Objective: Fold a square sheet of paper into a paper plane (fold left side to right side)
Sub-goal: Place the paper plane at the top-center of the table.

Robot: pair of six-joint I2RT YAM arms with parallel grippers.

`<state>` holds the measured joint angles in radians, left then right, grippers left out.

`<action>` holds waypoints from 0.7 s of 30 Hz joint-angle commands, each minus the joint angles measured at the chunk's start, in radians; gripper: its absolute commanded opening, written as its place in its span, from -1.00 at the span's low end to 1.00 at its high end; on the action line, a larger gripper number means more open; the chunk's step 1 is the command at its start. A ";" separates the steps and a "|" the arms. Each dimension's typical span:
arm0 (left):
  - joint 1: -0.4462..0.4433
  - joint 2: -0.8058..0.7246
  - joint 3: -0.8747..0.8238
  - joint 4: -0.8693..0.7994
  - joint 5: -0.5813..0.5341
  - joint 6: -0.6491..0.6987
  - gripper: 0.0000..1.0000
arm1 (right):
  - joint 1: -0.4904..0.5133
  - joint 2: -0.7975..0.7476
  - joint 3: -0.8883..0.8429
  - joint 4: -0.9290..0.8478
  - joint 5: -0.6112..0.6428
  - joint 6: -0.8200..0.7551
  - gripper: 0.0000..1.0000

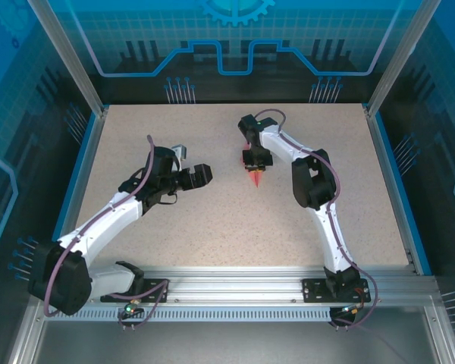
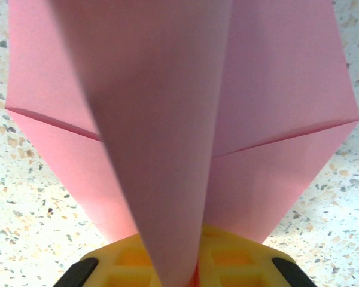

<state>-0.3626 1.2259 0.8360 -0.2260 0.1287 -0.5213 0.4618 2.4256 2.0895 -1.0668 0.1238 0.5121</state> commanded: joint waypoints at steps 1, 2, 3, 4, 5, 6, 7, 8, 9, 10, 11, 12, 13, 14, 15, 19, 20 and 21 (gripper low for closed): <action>0.011 0.012 0.044 -0.021 0.028 0.016 0.97 | -0.005 -0.017 0.018 -0.042 0.004 0.006 -0.71; 0.011 0.015 0.049 -0.026 0.028 0.017 0.97 | -0.005 -0.026 0.018 -0.045 0.006 0.007 -0.70; 0.013 0.019 0.055 -0.030 0.026 0.017 0.97 | -0.005 -0.032 0.016 -0.048 0.008 0.007 -0.69; 0.015 0.024 0.063 -0.037 0.026 0.015 0.97 | -0.003 -0.041 0.012 -0.051 0.008 0.008 -0.68; 0.018 0.033 0.072 -0.045 0.027 0.014 0.97 | -0.002 -0.052 0.007 -0.050 0.009 0.010 -0.67; 0.022 0.038 0.079 -0.049 0.030 0.012 0.97 | 0.000 -0.059 0.003 -0.048 0.009 0.011 -0.66; 0.026 0.044 0.084 -0.051 0.036 0.011 0.97 | 0.001 -0.070 -0.002 -0.048 0.010 0.015 -0.66; 0.032 0.051 0.092 -0.051 0.041 0.007 0.97 | 0.002 -0.078 -0.007 -0.047 0.012 0.015 -0.65; 0.036 0.056 0.095 -0.053 0.047 0.006 0.97 | 0.005 -0.084 -0.008 -0.046 0.014 0.016 -0.65; 0.041 0.063 0.102 -0.056 0.052 0.006 0.97 | 0.007 -0.089 -0.012 -0.047 0.015 0.019 -0.64; 0.044 0.068 0.108 -0.059 0.055 0.004 0.98 | 0.009 -0.094 -0.014 -0.047 0.015 0.019 -0.63; 0.049 0.073 0.114 -0.061 0.058 0.003 0.97 | 0.010 -0.094 -0.015 -0.050 0.014 0.020 -0.63; 0.052 0.078 0.119 -0.061 0.061 0.001 0.97 | 0.013 -0.095 -0.016 -0.053 0.018 0.022 -0.62; 0.057 0.081 0.122 -0.062 0.065 -0.001 0.97 | 0.014 -0.094 -0.017 -0.055 0.020 0.022 -0.60; 0.062 0.085 0.127 -0.065 0.071 -0.003 0.97 | 0.017 -0.094 -0.019 -0.059 0.025 0.023 -0.59; 0.082 0.091 0.140 -0.073 0.090 -0.010 0.97 | 0.024 -0.142 -0.029 -0.066 0.037 0.025 -0.46; 0.086 0.090 0.142 -0.073 0.092 -0.012 0.97 | 0.026 -0.153 -0.032 -0.070 0.042 0.024 -0.41; 0.092 0.088 0.144 -0.076 0.095 -0.011 0.97 | 0.028 -0.170 -0.038 -0.076 0.052 0.023 -0.36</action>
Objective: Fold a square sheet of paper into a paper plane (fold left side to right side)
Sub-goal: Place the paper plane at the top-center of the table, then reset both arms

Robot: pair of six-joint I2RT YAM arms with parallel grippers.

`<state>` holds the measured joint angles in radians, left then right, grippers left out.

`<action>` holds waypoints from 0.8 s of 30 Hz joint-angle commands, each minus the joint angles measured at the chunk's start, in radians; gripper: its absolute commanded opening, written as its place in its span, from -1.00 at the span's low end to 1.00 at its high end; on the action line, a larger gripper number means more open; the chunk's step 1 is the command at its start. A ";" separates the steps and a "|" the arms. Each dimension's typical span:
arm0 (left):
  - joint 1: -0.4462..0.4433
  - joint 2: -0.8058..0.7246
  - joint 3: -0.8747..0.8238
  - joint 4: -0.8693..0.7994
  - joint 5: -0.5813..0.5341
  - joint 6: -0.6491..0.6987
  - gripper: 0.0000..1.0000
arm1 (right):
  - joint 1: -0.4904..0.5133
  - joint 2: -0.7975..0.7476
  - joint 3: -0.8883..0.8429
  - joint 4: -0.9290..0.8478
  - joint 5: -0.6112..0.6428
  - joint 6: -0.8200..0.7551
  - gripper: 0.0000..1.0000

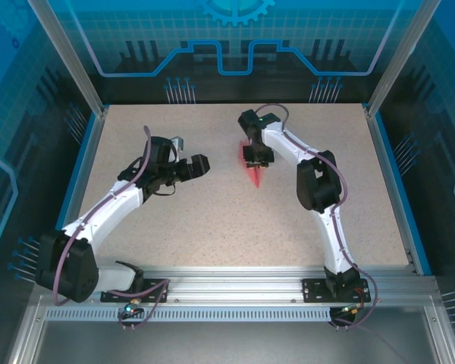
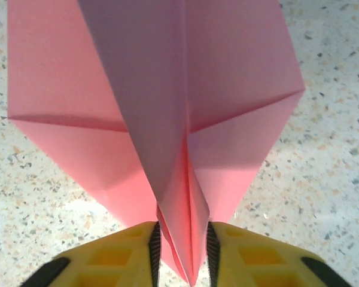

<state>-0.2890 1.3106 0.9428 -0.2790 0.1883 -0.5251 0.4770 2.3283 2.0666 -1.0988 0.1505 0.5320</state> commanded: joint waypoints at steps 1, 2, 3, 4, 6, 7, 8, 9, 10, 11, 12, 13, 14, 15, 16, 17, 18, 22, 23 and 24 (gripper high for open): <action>0.023 -0.001 0.039 -0.024 0.037 -0.009 0.97 | 0.017 -0.092 -0.022 -0.046 0.034 0.001 -0.32; 0.028 -0.006 0.040 -0.024 0.038 -0.009 0.97 | 0.019 -0.114 -0.032 -0.046 0.042 -0.004 -0.27; 0.033 -0.012 0.039 -0.024 0.038 -0.010 0.97 | 0.023 -0.144 -0.047 -0.044 0.051 -0.009 -0.21; 0.039 -0.019 0.037 -0.022 0.034 -0.012 0.97 | 0.027 -0.178 -0.066 -0.037 0.054 -0.017 -0.15; 0.048 -0.033 0.032 -0.014 0.028 -0.015 0.97 | 0.031 -0.248 -0.114 -0.018 0.065 -0.033 -0.03; 0.053 -0.042 0.030 -0.010 0.022 -0.018 0.98 | 0.033 -0.292 -0.144 -0.006 0.074 -0.040 0.03; 0.059 -0.048 0.027 -0.007 0.017 -0.020 0.98 | 0.034 -0.332 -0.177 0.007 0.082 -0.049 0.06; 0.065 -0.058 0.021 -0.001 0.009 -0.022 0.97 | 0.033 -0.381 -0.220 0.027 0.089 -0.061 0.07; 0.071 -0.070 0.014 0.006 -0.005 -0.023 0.97 | 0.033 -0.433 -0.264 0.053 0.101 -0.080 0.09; 0.075 -0.082 0.007 0.011 -0.025 -0.024 0.97 | 0.032 -0.482 -0.309 0.079 0.112 -0.096 0.15; 0.078 -0.096 -0.004 0.019 -0.057 -0.025 0.97 | 0.029 -0.539 -0.363 0.113 0.123 -0.113 0.24; 0.082 -0.115 -0.015 0.026 -0.102 -0.027 0.97 | 0.024 -0.604 -0.421 0.150 0.133 -0.128 0.30; 0.083 -0.132 -0.028 0.032 -0.147 -0.027 0.97 | 0.019 -0.660 -0.473 0.192 0.144 -0.142 0.35; 0.083 -0.156 -0.044 0.041 -0.212 -0.026 0.97 | 0.012 -0.725 -0.542 0.242 0.157 -0.164 0.40; 0.083 -0.180 -0.063 0.054 -0.280 -0.020 0.97 | 0.002 -0.787 -0.611 0.297 0.178 -0.181 0.49; 0.084 -0.202 -0.086 0.075 -0.342 -0.008 0.97 | -0.012 -0.848 -0.684 0.346 0.194 -0.197 0.57; 0.083 -0.223 -0.111 0.101 -0.396 0.011 0.97 | -0.028 -0.895 -0.741 0.382 0.207 -0.210 0.65; 0.082 -0.296 -0.239 0.258 -0.609 0.106 0.97 | -0.143 -1.080 -0.991 0.587 0.205 -0.228 1.00; 0.083 -0.306 -0.268 0.292 -0.652 0.135 0.97 | -0.180 -1.113 -1.050 0.640 0.189 -0.231 1.00; 0.082 -0.310 -0.290 0.319 -0.687 0.165 0.97 | -0.213 -1.140 -1.095 0.680 0.181 -0.235 0.99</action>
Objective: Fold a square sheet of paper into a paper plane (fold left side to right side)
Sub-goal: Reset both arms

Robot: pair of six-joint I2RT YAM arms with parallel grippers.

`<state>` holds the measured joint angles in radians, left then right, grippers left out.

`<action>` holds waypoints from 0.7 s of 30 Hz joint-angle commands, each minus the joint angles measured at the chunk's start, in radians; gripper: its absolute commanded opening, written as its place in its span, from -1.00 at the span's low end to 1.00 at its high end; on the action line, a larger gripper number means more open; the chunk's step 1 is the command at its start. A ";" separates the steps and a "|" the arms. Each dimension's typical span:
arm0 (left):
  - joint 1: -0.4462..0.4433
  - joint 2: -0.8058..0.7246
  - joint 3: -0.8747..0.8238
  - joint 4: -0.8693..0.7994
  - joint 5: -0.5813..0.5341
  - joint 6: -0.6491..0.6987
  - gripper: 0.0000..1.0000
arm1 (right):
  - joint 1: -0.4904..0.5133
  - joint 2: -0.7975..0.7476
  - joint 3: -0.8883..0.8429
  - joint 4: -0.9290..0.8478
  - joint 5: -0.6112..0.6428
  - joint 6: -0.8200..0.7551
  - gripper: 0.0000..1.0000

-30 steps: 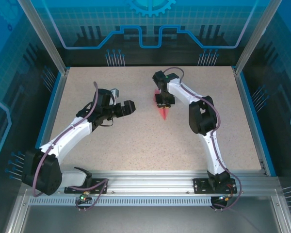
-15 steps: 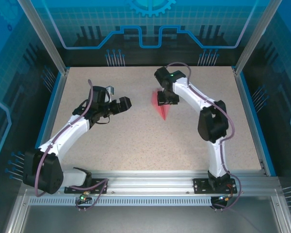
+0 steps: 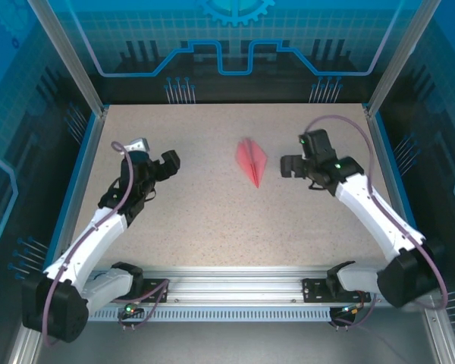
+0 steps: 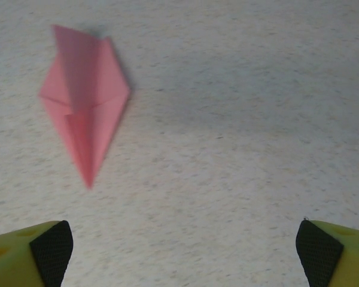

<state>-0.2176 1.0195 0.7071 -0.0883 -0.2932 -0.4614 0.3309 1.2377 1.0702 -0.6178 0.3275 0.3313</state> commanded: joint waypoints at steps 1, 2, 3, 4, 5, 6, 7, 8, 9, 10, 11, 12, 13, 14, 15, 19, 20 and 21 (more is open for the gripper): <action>0.013 -0.019 -0.067 0.136 -0.244 0.130 0.98 | -0.100 -0.071 -0.146 0.243 0.002 -0.040 0.99; 0.012 -0.014 -0.073 0.128 -0.279 0.155 0.97 | -0.128 -0.089 -0.184 0.290 0.006 -0.056 1.00; 0.012 -0.008 -0.075 0.120 -0.306 0.181 0.97 | -0.148 -0.100 -0.253 0.343 0.013 -0.074 1.00; 0.012 0.000 -0.081 0.115 -0.340 0.199 0.97 | -0.167 -0.106 -0.308 0.405 0.022 -0.097 1.00; 0.014 0.014 -0.090 0.125 -0.362 0.220 0.97 | -0.184 -0.109 -0.353 0.467 0.023 -0.123 1.00; 0.015 0.029 -0.104 0.144 -0.375 0.242 0.97 | -0.191 -0.106 -0.394 0.533 0.020 -0.151 1.00; 0.017 0.047 -0.121 0.171 -0.385 0.263 0.97 | -0.200 -0.097 -0.444 0.607 0.025 -0.178 1.00; 0.020 0.070 -0.141 0.213 -0.378 0.295 0.97 | -0.206 -0.086 -0.481 0.668 0.033 -0.190 0.99; 0.021 0.089 -0.157 0.251 -0.371 0.322 0.97 | -0.214 -0.076 -0.506 0.718 0.027 -0.200 0.99; 0.023 0.115 -0.172 0.290 -0.364 0.350 0.97 | -0.223 -0.061 -0.535 0.780 0.015 -0.208 1.00; 0.028 0.140 -0.187 0.336 -0.331 0.389 0.97 | -0.231 -0.046 -0.560 0.846 -0.001 -0.211 0.99; 0.030 0.161 -0.201 0.381 -0.303 0.414 0.98 | -0.237 -0.030 -0.585 0.914 -0.022 -0.217 1.00; 0.037 0.182 -0.216 0.431 -0.264 0.438 0.98 | -0.245 -0.006 -0.610 0.985 -0.044 -0.223 1.00; 0.046 0.205 -0.232 0.488 -0.213 0.457 0.97 | -0.248 0.021 -0.620 1.039 -0.053 -0.227 1.00; 0.054 0.221 -0.246 0.538 -0.178 0.468 0.97 | -0.250 0.045 -0.632 1.089 -0.066 -0.233 1.00; 0.099 0.306 -0.304 0.745 -0.028 0.490 0.97 | -0.251 0.118 -0.640 1.244 -0.121 -0.296 0.99; 0.112 0.327 -0.315 0.789 0.015 0.495 0.97 | -0.255 0.141 -0.648 1.289 -0.125 -0.302 0.99; 0.123 0.344 -0.325 0.824 0.038 0.490 0.97 | -0.265 0.163 -0.646 1.302 -0.145 -0.297 0.99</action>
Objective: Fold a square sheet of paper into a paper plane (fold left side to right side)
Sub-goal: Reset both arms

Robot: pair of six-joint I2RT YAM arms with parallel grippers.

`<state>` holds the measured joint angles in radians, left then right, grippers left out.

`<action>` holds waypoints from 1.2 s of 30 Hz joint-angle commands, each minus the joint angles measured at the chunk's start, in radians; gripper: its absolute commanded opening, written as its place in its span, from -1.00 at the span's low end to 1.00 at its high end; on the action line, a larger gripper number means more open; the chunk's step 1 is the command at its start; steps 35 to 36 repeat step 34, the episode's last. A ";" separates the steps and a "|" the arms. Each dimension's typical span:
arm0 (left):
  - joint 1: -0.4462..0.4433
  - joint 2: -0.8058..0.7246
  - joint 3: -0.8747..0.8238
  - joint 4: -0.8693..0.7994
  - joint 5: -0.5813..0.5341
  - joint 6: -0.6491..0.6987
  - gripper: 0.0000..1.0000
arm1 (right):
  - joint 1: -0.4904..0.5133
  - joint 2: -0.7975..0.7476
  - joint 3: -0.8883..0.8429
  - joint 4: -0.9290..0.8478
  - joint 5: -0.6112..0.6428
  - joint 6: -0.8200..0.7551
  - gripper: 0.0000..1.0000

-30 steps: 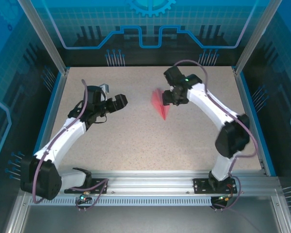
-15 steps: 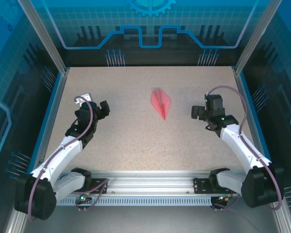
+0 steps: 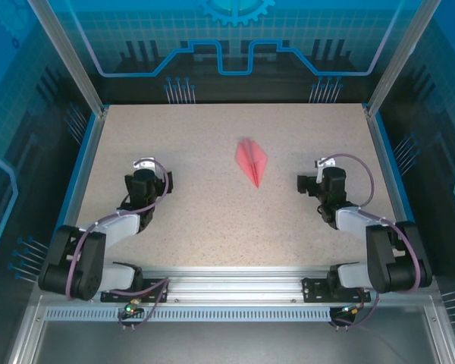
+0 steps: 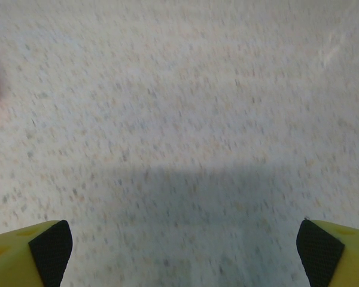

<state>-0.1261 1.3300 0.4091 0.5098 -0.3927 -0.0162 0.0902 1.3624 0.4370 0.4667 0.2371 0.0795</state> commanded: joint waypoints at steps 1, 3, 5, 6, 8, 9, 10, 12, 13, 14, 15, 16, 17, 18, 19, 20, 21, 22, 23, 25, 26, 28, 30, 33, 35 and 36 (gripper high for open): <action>0.049 0.054 -0.036 0.254 0.172 0.036 0.97 | -0.026 0.071 -0.021 0.257 -0.070 -0.049 1.00; 0.091 0.099 -0.070 0.353 0.244 0.015 0.97 | -0.024 0.127 -0.039 0.333 -0.084 -0.053 1.00; 0.119 0.165 -0.084 0.422 0.303 -0.002 0.97 | -0.024 0.132 -0.027 0.309 -0.081 -0.054 1.00; 0.121 0.183 -0.077 0.437 0.321 0.007 0.97 | -0.026 0.142 -0.027 0.331 -0.087 -0.058 1.00; 0.123 0.181 -0.035 0.356 0.366 0.022 0.97 | -0.027 0.140 -0.025 0.323 -0.090 -0.057 1.00; 0.123 0.182 -0.005 0.293 0.379 0.029 0.97 | -0.027 0.137 -0.022 0.307 -0.091 -0.056 1.00; 0.128 0.186 0.006 0.275 0.362 0.017 0.97 | -0.026 0.139 -0.024 0.317 -0.091 -0.058 0.99; 0.132 0.186 0.005 0.276 0.354 0.008 0.97 | -0.025 0.138 -0.023 0.316 -0.088 -0.059 1.00; 0.132 0.185 0.006 0.275 0.354 0.008 0.97 | -0.025 0.138 -0.023 0.313 -0.087 -0.059 0.99; 0.132 0.185 0.005 0.276 0.354 0.009 0.97 | -0.023 0.138 -0.023 0.314 -0.086 -0.059 0.99; 0.132 0.185 0.006 0.276 0.354 0.009 0.97 | -0.024 0.138 -0.024 0.314 -0.087 -0.059 0.99; 0.133 0.184 0.005 0.276 0.354 0.009 0.97 | -0.021 0.137 -0.022 0.313 -0.082 -0.061 1.00; 0.132 0.185 0.006 0.275 0.354 0.009 0.97 | -0.018 0.139 -0.019 0.311 -0.081 -0.066 1.00; 0.132 0.186 0.006 0.276 0.354 0.009 0.98 | -0.014 0.139 -0.016 0.306 -0.085 -0.070 1.00; 0.133 0.185 0.005 0.274 0.355 0.009 0.97 | -0.014 0.140 -0.012 0.297 -0.095 -0.076 1.00; 0.132 0.184 0.006 0.276 0.355 0.009 0.97 | -0.015 0.139 -0.009 0.292 -0.106 -0.079 1.00; 0.133 0.185 0.006 0.275 0.354 0.009 0.97 | -0.016 0.139 -0.009 0.291 -0.109 -0.079 0.99; 0.132 0.185 0.005 0.275 0.355 0.009 0.97 | -0.016 0.138 -0.009 0.291 -0.108 -0.078 1.00; 0.132 0.185 0.005 0.275 0.354 0.009 0.97 | -0.015 0.139 -0.010 0.291 -0.108 -0.079 1.00; 0.132 0.185 0.005 0.276 0.355 0.009 0.97 | -0.016 0.140 -0.009 0.291 -0.109 -0.079 1.00; 0.132 0.185 0.006 0.276 0.354 0.009 0.97 | -0.015 0.141 -0.008 0.290 -0.109 -0.079 1.00; 0.133 0.186 0.005 0.276 0.354 0.008 0.97 | -0.016 0.140 -0.007 0.290 -0.110 -0.079 0.99; 0.132 0.185 0.005 0.276 0.355 0.008 0.97 | -0.016 0.141 -0.008 0.290 -0.108 -0.078 1.00; 0.132 0.185 0.006 0.275 0.355 0.009 0.97 | -0.016 0.140 -0.008 0.290 -0.109 -0.078 0.99; 0.133 0.185 0.006 0.275 0.355 0.009 0.97 | -0.015 0.139 -0.009 0.290 -0.110 -0.079 0.99; 0.133 0.185 0.006 0.275 0.355 0.009 0.97 | -0.015 0.139 -0.009 0.290 -0.110 -0.079 0.99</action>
